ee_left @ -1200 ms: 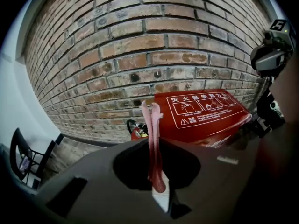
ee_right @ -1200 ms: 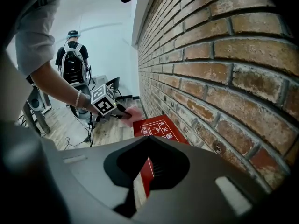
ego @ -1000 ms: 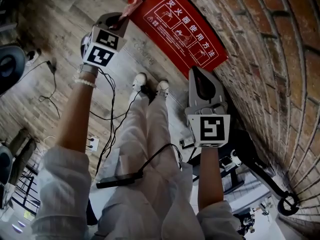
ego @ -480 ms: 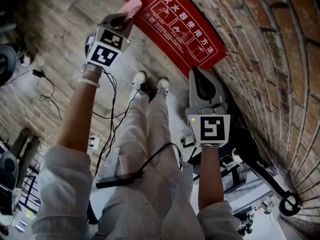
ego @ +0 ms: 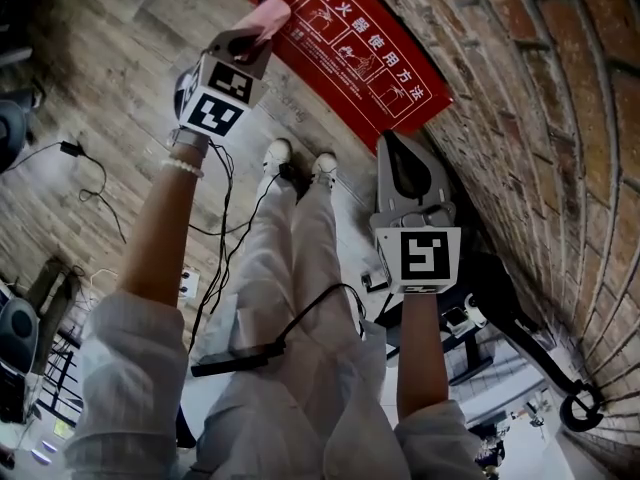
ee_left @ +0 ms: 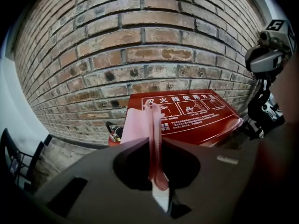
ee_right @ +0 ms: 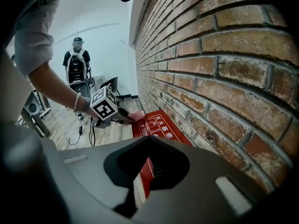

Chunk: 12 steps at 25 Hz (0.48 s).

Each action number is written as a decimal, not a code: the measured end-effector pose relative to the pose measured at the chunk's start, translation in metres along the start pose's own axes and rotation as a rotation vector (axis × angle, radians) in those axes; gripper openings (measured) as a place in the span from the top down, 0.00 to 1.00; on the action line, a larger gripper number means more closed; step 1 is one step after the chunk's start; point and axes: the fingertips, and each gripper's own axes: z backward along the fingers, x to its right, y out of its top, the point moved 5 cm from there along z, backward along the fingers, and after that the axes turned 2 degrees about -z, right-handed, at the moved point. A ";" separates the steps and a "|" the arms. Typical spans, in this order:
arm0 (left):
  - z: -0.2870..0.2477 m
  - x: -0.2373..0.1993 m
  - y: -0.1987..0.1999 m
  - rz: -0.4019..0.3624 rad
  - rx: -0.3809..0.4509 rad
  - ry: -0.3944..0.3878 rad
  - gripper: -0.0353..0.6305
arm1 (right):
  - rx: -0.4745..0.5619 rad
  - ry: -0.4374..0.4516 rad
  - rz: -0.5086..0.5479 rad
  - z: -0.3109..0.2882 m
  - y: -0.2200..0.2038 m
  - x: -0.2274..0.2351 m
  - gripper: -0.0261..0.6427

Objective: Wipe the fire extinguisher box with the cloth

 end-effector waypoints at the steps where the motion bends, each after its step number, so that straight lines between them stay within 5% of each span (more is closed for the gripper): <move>1: 0.000 0.002 0.000 0.000 0.001 -0.004 0.93 | -0.001 -0.001 0.000 0.001 -0.001 0.001 0.95; 12: -0.008 0.038 0.008 -0.044 0.008 -0.055 0.93 | 0.006 -0.008 -0.008 0.012 -0.011 0.006 0.95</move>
